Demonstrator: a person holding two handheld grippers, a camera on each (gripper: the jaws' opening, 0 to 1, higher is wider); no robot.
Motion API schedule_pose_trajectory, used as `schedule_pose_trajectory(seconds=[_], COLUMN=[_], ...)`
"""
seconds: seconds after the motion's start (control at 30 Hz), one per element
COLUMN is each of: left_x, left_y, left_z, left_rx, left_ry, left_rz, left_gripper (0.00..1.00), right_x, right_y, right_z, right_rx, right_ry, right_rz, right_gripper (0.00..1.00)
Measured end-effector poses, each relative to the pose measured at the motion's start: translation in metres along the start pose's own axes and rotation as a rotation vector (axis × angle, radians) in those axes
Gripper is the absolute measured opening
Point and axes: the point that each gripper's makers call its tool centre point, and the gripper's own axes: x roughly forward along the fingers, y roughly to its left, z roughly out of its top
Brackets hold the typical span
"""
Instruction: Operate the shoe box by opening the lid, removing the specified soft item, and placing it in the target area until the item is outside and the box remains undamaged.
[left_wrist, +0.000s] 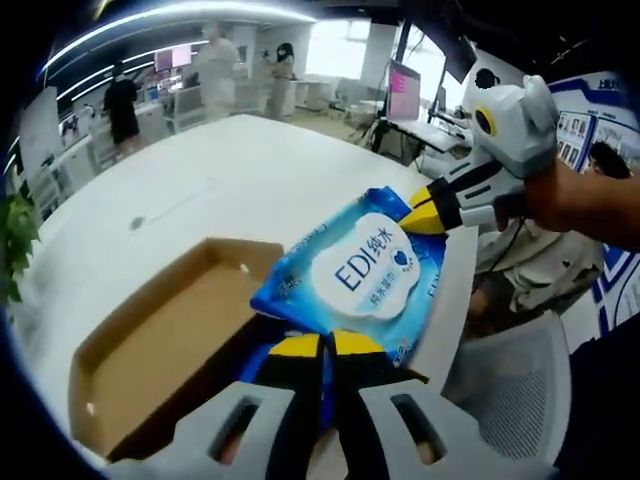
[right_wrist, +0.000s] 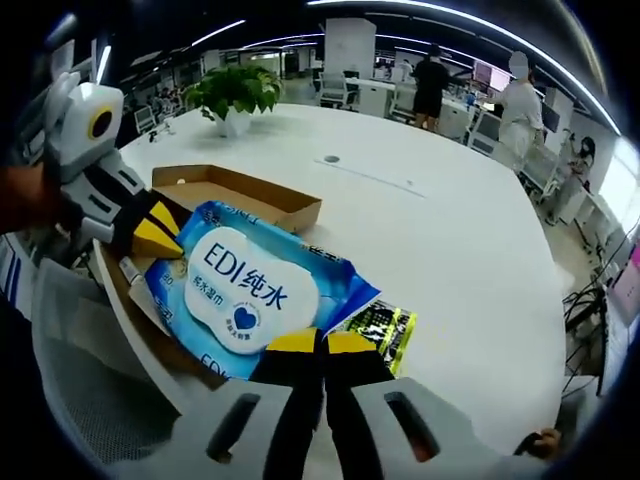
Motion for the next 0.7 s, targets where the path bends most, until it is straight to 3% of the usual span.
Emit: schedule_pose_trajectory(seconds=[0.37,0.7], left_x=[0.026,0.046], left_y=[-0.015,-0.019], left_z=[0.015,0.019], left_rx=[0.014,-0.002], left_ry=[0.01,0.024], left_rz=[-0.02,-0.033], left_gripper=[0.0,0.0], right_x=[-0.006,-0.004], right_y=[-0.03,-0.048], right_z=[-0.013,-0.021], right_rx=[0.017,0.04], right_ry=[0.008,0.009], right_rz=[-0.018,-0.02], right_gripper=[0.0,0.0])
